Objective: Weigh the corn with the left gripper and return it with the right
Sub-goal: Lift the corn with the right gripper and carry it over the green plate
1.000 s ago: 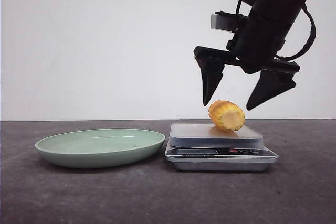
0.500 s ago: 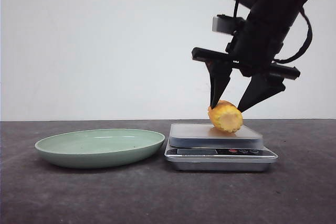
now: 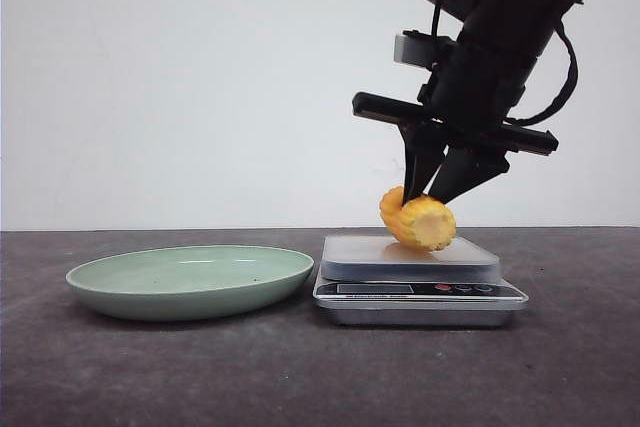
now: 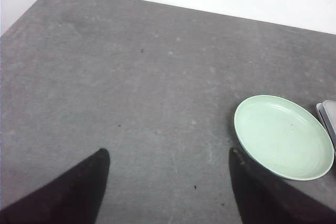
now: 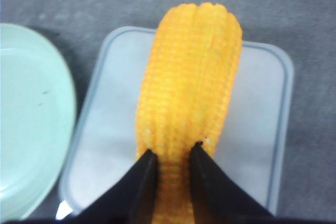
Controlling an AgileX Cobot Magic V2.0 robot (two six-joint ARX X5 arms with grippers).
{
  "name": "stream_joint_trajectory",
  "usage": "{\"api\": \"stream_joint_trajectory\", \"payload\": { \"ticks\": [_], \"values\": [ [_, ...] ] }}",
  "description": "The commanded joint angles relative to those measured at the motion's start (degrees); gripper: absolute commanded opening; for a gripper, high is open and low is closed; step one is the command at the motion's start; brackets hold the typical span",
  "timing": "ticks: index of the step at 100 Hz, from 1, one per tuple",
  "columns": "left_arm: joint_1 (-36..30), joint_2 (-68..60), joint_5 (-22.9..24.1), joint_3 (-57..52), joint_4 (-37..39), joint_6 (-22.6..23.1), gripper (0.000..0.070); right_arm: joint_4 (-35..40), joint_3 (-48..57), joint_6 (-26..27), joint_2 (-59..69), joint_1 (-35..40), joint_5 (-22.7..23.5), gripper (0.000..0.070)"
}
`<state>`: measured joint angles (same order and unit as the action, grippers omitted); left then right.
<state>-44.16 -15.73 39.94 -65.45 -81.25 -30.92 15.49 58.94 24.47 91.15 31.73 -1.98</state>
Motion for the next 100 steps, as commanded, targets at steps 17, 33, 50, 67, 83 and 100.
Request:
{"api": "stream_joint_trajectory", "payload": {
  "ticks": [17, 33, 50, 67, 83, 100],
  "values": [
    [-0.48, 0.11, -0.09, -0.66, -0.15, -0.17, 0.0434, 0.26, 7.91, -2.03, -5.07, 5.70, 0.68, 0.0000],
    [-0.48, 0.11, -0.09, -0.66, 0.11, -0.20, 0.0434, -1.75, 14.21, -2.03, -4.72, 10.21, -0.68, 0.0000],
    [-0.48, 0.11, -0.07, -0.66, 0.11, -0.17, 0.0434, -6.10, 17.73, -1.90, -0.81, 15.85, -4.17, 0.0000],
    [-0.48, 0.11, -0.09, -0.66, 0.02, -0.17, 0.0434, -7.21, 19.19, -0.28, 4.76, 18.56, -5.60, 0.0000],
    [-0.48, 0.11, -0.09, -0.66, 0.04, -0.20, 0.0434, -8.02, 19.19, 2.34, 10.88, 19.21, -6.05, 0.0000],
    [-0.48, 0.11, -0.07, -0.66, 0.11, -0.20, 0.0434, -8.50, 19.19, 6.73, 16.50, 19.21, -6.80, 0.0000]
  ]
}}
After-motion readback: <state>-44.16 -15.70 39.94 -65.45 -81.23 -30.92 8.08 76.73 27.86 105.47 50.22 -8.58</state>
